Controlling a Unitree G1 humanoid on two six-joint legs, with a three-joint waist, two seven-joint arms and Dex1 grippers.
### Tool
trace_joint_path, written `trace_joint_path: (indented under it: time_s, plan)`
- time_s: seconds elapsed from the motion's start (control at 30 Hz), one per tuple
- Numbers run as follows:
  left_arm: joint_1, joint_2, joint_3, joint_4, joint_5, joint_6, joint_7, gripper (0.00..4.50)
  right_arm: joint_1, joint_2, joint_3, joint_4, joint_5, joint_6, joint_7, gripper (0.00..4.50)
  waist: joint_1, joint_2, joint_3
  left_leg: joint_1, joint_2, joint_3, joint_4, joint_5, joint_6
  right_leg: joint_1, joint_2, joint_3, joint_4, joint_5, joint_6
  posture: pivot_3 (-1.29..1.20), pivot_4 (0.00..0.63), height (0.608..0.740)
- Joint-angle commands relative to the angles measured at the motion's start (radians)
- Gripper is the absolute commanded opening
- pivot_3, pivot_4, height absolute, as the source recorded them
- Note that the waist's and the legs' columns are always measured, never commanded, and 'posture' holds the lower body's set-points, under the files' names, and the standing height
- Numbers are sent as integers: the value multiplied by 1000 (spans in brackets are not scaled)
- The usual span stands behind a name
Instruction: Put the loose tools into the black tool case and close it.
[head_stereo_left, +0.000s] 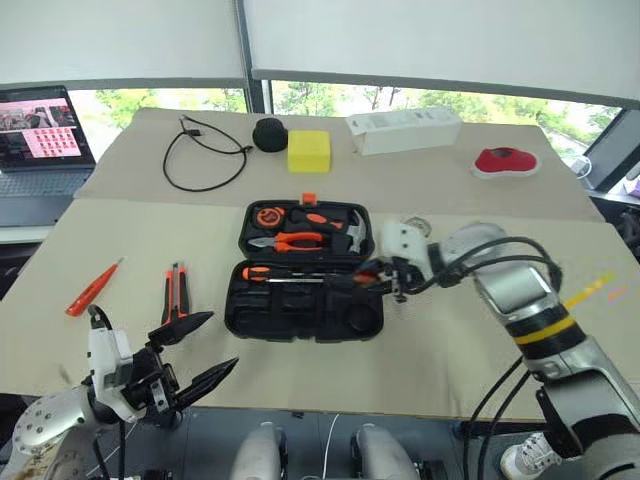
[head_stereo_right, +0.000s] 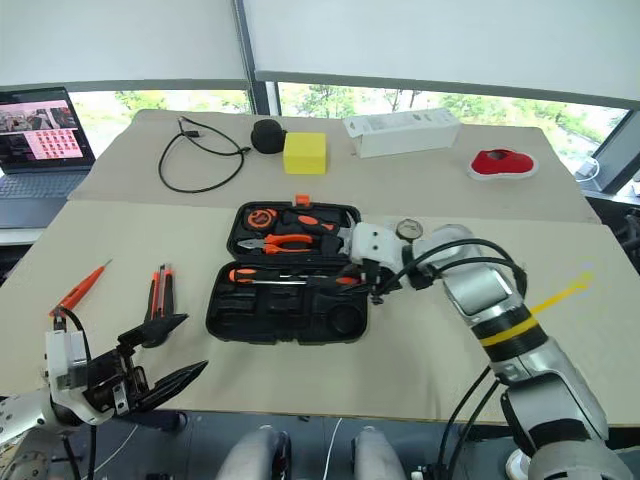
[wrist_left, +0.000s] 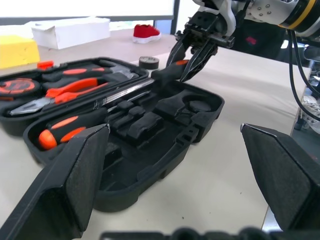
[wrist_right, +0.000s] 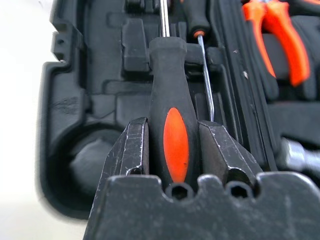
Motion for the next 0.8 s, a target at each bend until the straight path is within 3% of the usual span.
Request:
trace_joint_path:
  time_s: [0.03,0.73,0.8]
  plan:
    - [22,16,45,-53,-26,11,14,4500,-35,8,25,38,-58,-19,7,1047,0,0,0,0,0,0,0,0,0,0,0,0,0,0,0,0,150,740]
    - [28,-15,64,-38,4,-10,87,4500,-53,56,6,126,-83,26,4,1047,-4,0,0,3,0,1,0,0,0,1,2,-1,1,1,-2,0,150,740]
    - [24,-16,64,-32,4,-11,89,4500,-52,56,3,129,-80,15,16,2058,-4,0,0,3,0,2,0,0,0,1,2,-1,1,1,-2,0,150,740]
